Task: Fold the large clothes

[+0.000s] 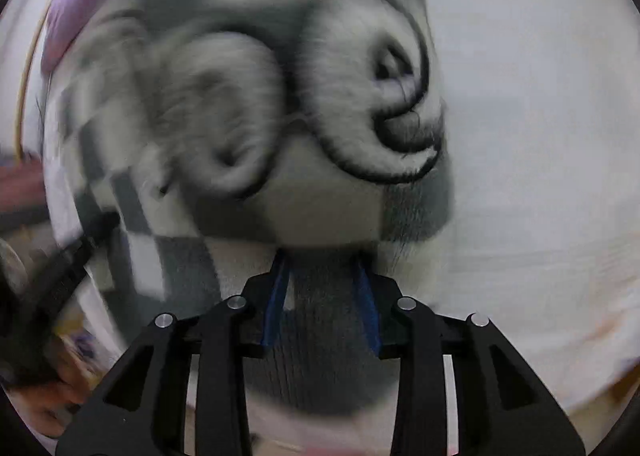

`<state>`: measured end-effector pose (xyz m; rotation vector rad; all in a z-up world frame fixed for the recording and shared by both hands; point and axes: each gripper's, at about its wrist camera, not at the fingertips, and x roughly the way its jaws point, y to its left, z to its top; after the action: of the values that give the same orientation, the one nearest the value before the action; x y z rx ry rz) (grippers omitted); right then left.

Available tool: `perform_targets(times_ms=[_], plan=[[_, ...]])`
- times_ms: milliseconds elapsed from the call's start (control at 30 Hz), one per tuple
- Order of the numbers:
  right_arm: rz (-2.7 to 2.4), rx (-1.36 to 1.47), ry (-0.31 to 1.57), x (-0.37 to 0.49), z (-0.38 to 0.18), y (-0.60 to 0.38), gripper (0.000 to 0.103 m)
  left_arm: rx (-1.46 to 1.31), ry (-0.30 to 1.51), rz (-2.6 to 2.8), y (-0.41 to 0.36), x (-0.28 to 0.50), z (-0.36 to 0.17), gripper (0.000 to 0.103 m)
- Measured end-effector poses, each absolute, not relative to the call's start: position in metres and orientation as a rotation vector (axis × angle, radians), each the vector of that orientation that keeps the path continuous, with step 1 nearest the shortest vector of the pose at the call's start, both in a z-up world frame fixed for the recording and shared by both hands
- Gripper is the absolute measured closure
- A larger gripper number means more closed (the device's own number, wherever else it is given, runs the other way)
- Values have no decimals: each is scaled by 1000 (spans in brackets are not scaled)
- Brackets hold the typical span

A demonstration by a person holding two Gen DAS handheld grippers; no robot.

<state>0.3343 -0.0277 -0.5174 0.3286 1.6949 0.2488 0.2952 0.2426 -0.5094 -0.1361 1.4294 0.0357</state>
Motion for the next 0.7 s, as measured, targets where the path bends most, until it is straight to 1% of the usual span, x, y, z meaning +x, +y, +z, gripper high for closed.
perform_targets(times_ms=[33,100,167,200,267,300,367,400,433,467,500,533,567,633,700], plan=[[240,379,1707,334,-513,-32,71,-164,1416,40,247,289,-499,91],[236,351,1790,327,-491,-31,70,-192,1460,67,252,276,-478,90],[288,308,1785,306,-477,-27,69,-250,1459,61,257,251,-467,90],[279,235,1789,290,-486,-22,69,-245,1477,55,257,244,-475,90],[261,196,1770,273,-523,-17,67,-238,1526,55,256,228,-514,91],[245,202,1743,271,-530,-17,66,-284,1526,64,259,223,-524,91],[196,187,1764,274,-517,-13,66,-317,1507,85,263,224,-512,91],[210,151,1773,277,-508,-10,59,-323,1500,87,263,227,-505,91],[240,141,1760,279,-498,-9,48,-320,1496,80,261,230,-496,86],[268,158,1728,282,-485,-12,26,-313,1498,62,259,232,-490,72],[291,188,1670,285,-468,-17,12,-303,1492,45,257,234,-484,64],[305,200,1619,287,-454,-22,11,-267,1476,51,254,235,-476,45],[318,196,1573,292,-438,-28,11,-232,1463,67,252,237,-470,37],[325,197,1536,299,-423,-36,11,-206,1456,67,250,242,-461,36],[335,222,1492,308,-410,-49,9,-239,1452,75,250,246,-455,34]])
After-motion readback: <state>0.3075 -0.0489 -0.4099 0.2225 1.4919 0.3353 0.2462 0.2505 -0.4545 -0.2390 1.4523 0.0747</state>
